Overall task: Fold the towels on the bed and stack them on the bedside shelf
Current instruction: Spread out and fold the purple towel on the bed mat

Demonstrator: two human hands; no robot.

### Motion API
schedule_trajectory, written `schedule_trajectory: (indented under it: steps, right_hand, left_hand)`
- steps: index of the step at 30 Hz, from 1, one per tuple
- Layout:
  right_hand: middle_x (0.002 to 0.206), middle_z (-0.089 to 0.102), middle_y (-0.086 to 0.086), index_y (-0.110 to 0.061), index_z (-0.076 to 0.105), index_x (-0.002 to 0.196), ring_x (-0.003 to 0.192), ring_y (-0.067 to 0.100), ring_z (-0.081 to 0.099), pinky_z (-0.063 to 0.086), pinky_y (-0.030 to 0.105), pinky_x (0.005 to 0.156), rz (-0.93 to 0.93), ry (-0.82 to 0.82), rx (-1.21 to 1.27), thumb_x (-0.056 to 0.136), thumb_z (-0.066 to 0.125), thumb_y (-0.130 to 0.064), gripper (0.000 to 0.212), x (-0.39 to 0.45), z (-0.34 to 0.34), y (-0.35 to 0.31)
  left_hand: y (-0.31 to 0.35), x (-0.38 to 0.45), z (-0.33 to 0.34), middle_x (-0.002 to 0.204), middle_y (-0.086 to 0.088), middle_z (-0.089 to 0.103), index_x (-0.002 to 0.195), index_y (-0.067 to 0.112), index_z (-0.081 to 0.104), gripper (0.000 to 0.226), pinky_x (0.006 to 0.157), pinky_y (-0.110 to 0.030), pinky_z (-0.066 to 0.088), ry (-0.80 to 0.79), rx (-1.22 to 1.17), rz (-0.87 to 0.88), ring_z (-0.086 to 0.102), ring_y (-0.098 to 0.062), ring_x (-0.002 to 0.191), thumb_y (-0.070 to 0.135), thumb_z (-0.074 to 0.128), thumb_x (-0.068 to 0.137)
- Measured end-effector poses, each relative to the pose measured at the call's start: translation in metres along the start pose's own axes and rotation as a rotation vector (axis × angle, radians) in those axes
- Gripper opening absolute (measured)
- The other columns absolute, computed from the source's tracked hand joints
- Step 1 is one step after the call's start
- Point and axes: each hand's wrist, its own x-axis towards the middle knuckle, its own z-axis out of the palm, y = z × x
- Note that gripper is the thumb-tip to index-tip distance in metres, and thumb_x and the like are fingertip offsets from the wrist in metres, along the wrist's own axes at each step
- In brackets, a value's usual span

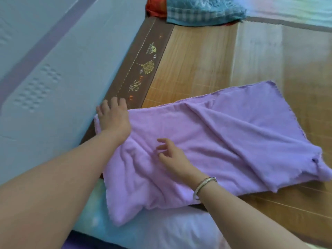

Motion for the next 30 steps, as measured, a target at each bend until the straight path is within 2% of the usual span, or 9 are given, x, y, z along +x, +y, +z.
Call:
schedule_trajectory:
  steps: [4, 8, 11, 15, 18, 21, 23, 26, 30]
  right_hand:
    - [0.095, 0.066, 0.005, -0.007, 0.058, 0.112, 0.080, 0.017, 0.056, 0.045, 0.029, 0.080, -0.167, 0.279, -0.280, 0.084, 0.049, -0.007, 0.029, -0.006, -0.050, 0.027]
    - [0.096, 0.063, 0.008, -0.009, 0.061, 0.102, 0.090, 0.033, 0.055, 0.046, 0.043, 0.080, -0.190, 0.388, -0.743, 0.070, 0.046, -0.014, 0.035, -0.022, -0.116, 0.061]
    - [0.111, 0.058, 0.011, -0.010, 0.057, 0.112, 0.102, 0.037, 0.053, 0.042, 0.045, 0.087, -0.161, 0.452, -1.059, 0.066, 0.054, -0.011, 0.047, -0.043, -0.159, 0.082]
    - [0.141, 0.044, 0.016, -0.010, 0.045, 0.135, 0.126, 0.038, 0.040, 0.028, 0.051, 0.103, -0.215, 0.550, -1.265, 0.072, 0.044, -0.009, 0.064, -0.079, -0.210, 0.118]
    - [0.120, 0.056, 0.012, -0.014, 0.046, 0.128, 0.102, 0.035, 0.054, 0.040, 0.047, 0.087, -0.124, 0.548, -1.223, 0.058, 0.066, -0.003, 0.073, -0.104, -0.245, 0.127]
    - [0.080, 0.057, 0.000, -0.019, 0.048, 0.088, 0.072, 0.028, 0.054, 0.043, 0.038, 0.059, -0.012, 0.566, -0.960, 0.059, 0.067, -0.004, 0.037, -0.112, -0.285, 0.110]
    - [0.068, 0.050, -0.005, -0.024, 0.042, 0.072, 0.062, 0.019, 0.047, 0.036, 0.036, 0.052, 0.015, 0.648, -0.662, 0.069, 0.057, -0.004, 0.025, -0.088, -0.319, 0.095]
    - [0.061, 0.047, -0.007, -0.019, 0.045, 0.067, 0.059, 0.016, 0.041, 0.031, 0.034, 0.053, -0.006, 0.782, -0.302, 0.075, 0.050, -0.005, 0.017, -0.027, -0.367, 0.071]
    - [0.066, 0.051, -0.005, -0.012, 0.056, 0.077, 0.068, 0.018, 0.048, 0.032, 0.031, 0.053, 0.017, 0.718, -0.339, 0.081, 0.052, -0.017, 0.007, 0.035, -0.408, 0.073]
  left_hand:
    - [0.052, -0.023, 0.019, 0.141, -0.006, 0.037, 0.134, 0.016, 0.041, 0.054, 0.110, -0.043, 0.026, -0.132, -0.141, 0.134, 0.034, -0.032, 0.129, 0.008, 0.051, 0.082]
    - [0.115, -0.046, 0.028, 0.136, -0.006, 0.040, 0.125, 0.018, 0.047, 0.038, 0.106, -0.040, 0.028, -0.217, -0.255, 0.227, 0.038, -0.032, 0.123, 0.018, 0.051, 0.087]
    - [0.163, -0.058, 0.026, 0.132, -0.006, 0.040, 0.121, 0.017, 0.048, 0.034, 0.104, -0.040, 0.030, -0.234, -0.304, 0.288, 0.039, -0.031, 0.120, 0.023, 0.053, 0.088]
    - [0.226, -0.069, 0.018, 0.129, -0.007, 0.039, 0.118, 0.017, 0.048, 0.034, 0.101, -0.039, 0.034, -0.229, -0.354, 0.354, 0.040, -0.030, 0.115, 0.027, 0.056, 0.087]
    - [0.264, -0.072, 0.015, 0.133, -0.009, 0.035, 0.127, 0.017, 0.042, 0.046, 0.101, -0.041, 0.035, -0.258, -0.391, 0.293, 0.038, -0.032, 0.118, 0.029, 0.059, 0.086]
    - [0.289, -0.067, 0.021, 0.138, -0.012, 0.032, 0.136, 0.013, 0.034, 0.059, 0.102, -0.044, 0.033, -0.233, -0.441, 0.170, 0.035, -0.037, 0.121, 0.029, 0.061, 0.085]
    - [0.300, -0.060, 0.027, 0.142, -0.011, 0.031, 0.140, 0.014, 0.032, 0.064, 0.103, -0.045, 0.032, -0.175, -0.472, 0.112, 0.036, -0.037, 0.119, 0.031, 0.060, 0.086]
    - [0.306, -0.042, 0.034, 0.152, -0.002, 0.026, 0.150, 0.024, 0.021, 0.071, 0.105, -0.043, 0.030, -0.121, -0.534, 0.082, 0.035, -0.036, 0.123, 0.039, 0.056, 0.089]
    - [0.313, -0.016, 0.042, 0.160, 0.000, 0.012, 0.152, 0.029, 0.007, 0.074, 0.113, -0.048, 0.021, -0.202, -0.510, 0.081, 0.018, -0.032, 0.142, 0.050, 0.046, 0.092]
